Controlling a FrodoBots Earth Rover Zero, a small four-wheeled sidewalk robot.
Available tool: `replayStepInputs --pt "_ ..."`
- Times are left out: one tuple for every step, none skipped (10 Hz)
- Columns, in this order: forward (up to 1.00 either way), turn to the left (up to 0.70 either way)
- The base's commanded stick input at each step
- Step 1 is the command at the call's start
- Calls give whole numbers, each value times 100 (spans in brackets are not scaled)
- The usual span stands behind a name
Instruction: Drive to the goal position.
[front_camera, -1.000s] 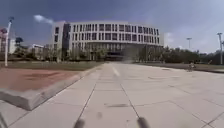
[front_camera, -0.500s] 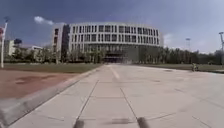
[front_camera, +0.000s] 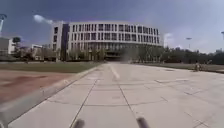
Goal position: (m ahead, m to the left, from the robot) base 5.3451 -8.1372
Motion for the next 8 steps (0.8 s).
replayStepInputs --pt "70 0" --pt "70 0" --pt "70 0" --pt "70 0" --pt "70 0" --pt "70 0" --pt "70 0" --pt "70 0"
